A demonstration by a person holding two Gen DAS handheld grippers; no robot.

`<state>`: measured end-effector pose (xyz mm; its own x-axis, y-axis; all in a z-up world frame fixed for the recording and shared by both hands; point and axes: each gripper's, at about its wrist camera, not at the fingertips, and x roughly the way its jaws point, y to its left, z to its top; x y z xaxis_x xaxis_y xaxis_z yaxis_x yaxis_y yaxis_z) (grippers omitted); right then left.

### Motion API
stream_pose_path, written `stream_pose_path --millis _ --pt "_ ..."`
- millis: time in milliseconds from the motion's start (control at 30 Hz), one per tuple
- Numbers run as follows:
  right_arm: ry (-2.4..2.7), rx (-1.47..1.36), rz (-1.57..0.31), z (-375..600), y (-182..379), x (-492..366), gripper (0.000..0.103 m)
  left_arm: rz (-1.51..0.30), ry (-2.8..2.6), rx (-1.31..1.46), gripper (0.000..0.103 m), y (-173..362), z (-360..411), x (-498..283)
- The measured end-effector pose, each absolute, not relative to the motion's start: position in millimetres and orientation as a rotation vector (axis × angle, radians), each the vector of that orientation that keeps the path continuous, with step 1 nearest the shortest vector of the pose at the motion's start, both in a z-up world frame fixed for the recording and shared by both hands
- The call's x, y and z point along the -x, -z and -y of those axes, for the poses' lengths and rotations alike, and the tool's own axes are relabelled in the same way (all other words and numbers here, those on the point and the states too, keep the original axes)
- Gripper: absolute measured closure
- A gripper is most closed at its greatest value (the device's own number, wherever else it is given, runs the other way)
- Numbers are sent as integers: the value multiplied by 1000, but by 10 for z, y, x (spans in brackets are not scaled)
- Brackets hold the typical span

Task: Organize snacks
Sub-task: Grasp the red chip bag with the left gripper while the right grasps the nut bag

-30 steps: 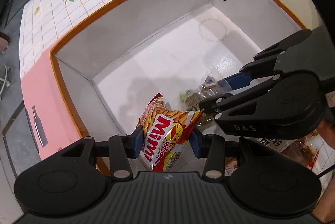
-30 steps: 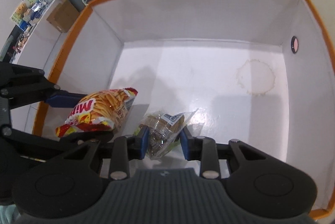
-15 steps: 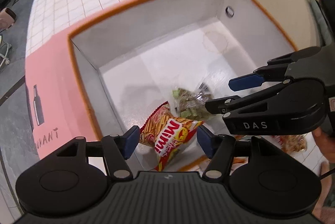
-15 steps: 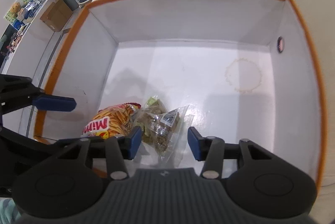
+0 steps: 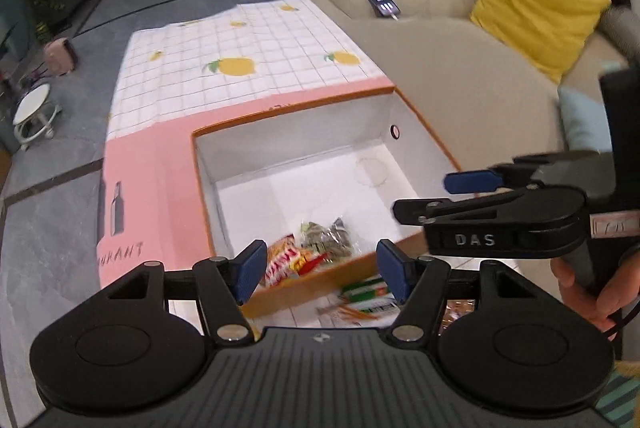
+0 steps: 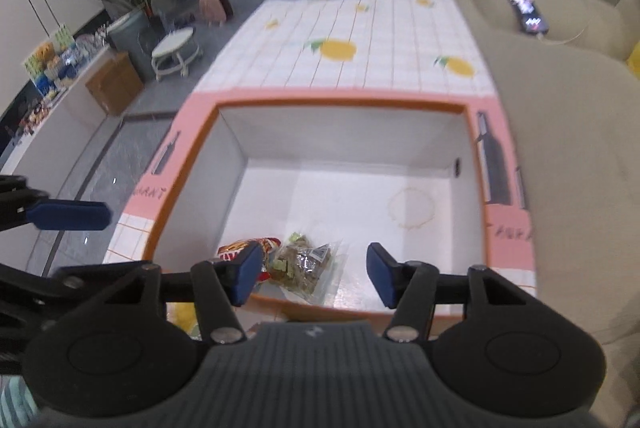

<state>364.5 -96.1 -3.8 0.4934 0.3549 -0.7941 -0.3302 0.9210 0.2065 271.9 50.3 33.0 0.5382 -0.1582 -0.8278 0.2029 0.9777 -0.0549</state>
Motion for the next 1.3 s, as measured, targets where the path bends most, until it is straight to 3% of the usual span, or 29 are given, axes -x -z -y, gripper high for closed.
stream_pose_path --millis 267,667,867,1300 --pt "-384 -103 -908 1286 -48 -2904 38 -1001 114 102 27 -258 -505 -2142" --pt "-361 -128 -945 1361 610 -2077 38 -1168 -99 238 26 518 -593 -1739" --pt "-331 -130 -1023 1414 970 -2054 39 -1241 -190 283 22 821 -551 -1744" --pt "-337 -146 -1036 1455 1162 -2219 38 -1362 -448 499 19 1385 -744 -2038"
